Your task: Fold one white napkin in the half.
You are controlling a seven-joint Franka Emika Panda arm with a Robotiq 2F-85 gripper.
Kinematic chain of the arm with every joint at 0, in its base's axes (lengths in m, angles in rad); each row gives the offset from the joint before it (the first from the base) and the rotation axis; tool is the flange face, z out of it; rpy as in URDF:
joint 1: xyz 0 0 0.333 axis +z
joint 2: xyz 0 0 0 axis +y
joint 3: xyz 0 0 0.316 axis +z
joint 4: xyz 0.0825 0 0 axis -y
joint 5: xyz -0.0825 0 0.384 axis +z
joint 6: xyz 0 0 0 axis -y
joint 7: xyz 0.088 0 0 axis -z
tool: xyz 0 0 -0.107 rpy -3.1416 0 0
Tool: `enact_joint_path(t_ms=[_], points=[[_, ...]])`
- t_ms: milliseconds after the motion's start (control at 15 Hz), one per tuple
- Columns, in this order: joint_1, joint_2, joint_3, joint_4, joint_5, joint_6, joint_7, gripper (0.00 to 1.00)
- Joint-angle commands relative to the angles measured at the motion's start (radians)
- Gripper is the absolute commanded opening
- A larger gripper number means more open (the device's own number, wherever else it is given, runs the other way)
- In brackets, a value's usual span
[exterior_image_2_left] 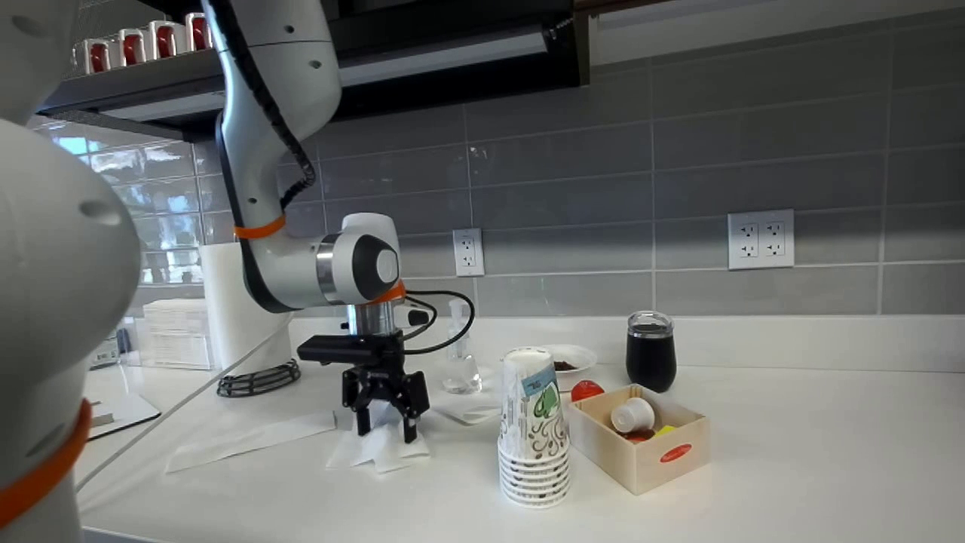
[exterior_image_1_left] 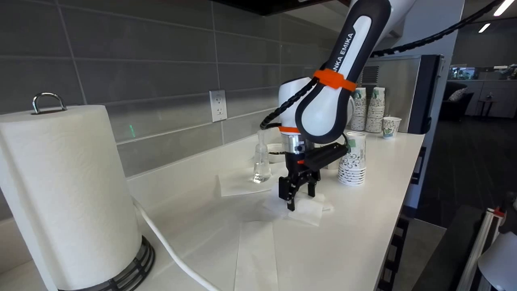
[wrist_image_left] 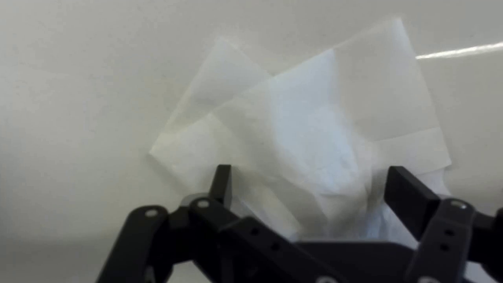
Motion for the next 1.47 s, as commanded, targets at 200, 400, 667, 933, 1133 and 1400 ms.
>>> enact_joint_path(t_ms=[200, 400, 667, 933, 1133, 1400], points=[[0.015, 0.059, -0.02, 0.04, 0.017, 0.04, -0.022, 1.0], [-0.018, -0.005, 0.021, 0.013, 0.077, 0.016, -0.092, 1.0], [-0.005, -0.152, 0.029, -0.054, 0.088, -0.02, -0.129, 1.0], [-0.002, -0.306, 0.035, -0.103, 0.067, -0.092, -0.115, 1.0], [-0.012, -0.383, 0.044, -0.115, 0.105, -0.125, -0.165, 1.0], [-0.012, -0.44, 0.039, -0.12, 0.121, -0.142, -0.219, 1.0]])
